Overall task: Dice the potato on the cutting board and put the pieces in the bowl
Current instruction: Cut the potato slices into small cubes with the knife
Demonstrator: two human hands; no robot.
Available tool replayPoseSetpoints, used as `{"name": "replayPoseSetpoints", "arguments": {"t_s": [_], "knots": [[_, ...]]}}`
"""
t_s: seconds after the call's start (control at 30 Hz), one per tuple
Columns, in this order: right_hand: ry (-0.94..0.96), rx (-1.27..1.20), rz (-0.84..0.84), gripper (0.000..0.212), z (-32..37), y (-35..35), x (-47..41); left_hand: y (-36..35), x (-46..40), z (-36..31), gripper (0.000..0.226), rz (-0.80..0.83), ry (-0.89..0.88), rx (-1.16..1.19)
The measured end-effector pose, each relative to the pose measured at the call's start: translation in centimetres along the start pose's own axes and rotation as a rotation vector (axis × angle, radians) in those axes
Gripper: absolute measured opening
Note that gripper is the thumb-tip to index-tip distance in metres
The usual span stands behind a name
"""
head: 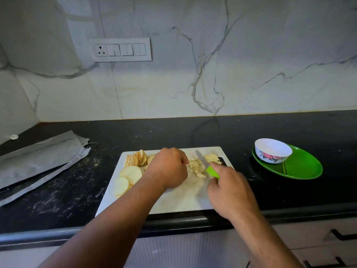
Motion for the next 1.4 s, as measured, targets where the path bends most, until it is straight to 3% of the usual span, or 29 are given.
{"name": "replayPoseSetpoints", "arguments": {"t_s": [0.07, 0.23, 0.37, 0.73, 0.97, 1.23, 1.3, 1.4], "knots": [[-0.048, 0.122, -0.044, 0.051, -1.2, 1.5, -0.7, 0.1, 0.0, -0.4, 0.032, -0.03, -0.04, 0.005], [-0.147, 0.283, -0.042, 0.044, -3.3, 3.0, -1.5, -2.5, 0.0, -2.6, 0.107, 0.201, -0.138, -0.023], [-0.082, 0.277, -0.017, 0.046, -2.8, 1.7, -1.3, -4.4, -1.1, -4.0, 0.122, 0.281, -0.166, -0.037], [-0.012, 0.181, 0.017, 0.057, -3.2, 0.7, -2.0, -5.7, -4.6, -5.7, 0.082, 0.32, -0.297, -0.118], [-0.009, 0.14, -0.054, 0.058, -4.2, 0.8, -2.5, -5.6, -6.8, -5.2, 0.054, 0.113, -0.199, 0.029], [0.005, 0.169, -0.073, 0.059, -4.3, 0.6, -2.5, -5.1, -8.7, -5.5, 0.019, 0.052, -0.078, 0.084], [0.001, 0.167, -0.076, 0.059, -4.4, 0.6, -2.6, -5.0, -9.0, -5.5, 0.017, 0.029, -0.066, 0.107], [0.012, 0.162, -0.085, 0.059, -4.4, 0.6, -2.6, -4.6, -9.1, -5.4, 0.032, -0.009, -0.056, 0.206]]}}
Point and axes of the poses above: each hand's wrist, its own x-axis away from the middle knuckle, its own y-axis out of the back of the hand, z = x × y, the point moved 7 cm from there along -x, towards the middle knuckle, and after that the axes turned 13 degrees about -x, right-handed, at the moved point
